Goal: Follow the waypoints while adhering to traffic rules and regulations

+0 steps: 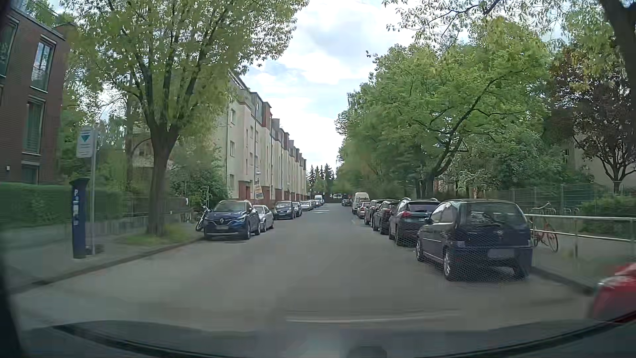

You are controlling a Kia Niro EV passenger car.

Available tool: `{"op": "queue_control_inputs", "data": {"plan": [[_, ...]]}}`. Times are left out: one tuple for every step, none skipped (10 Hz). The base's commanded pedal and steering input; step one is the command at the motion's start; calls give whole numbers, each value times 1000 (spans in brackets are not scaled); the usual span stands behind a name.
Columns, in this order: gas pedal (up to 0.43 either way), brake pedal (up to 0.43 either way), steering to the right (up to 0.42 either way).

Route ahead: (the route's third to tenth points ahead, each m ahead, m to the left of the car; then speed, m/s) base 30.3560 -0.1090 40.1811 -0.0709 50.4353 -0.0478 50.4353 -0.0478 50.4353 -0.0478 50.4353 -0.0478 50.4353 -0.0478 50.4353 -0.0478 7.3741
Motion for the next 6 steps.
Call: {"op": "queue_control_inputs", "data": {"plan": [[339, 24, 1], [339, 24, 0], [339, 24, -5], [339, 24, -10], [339, 24, -14], [339, 24, -16]]}}
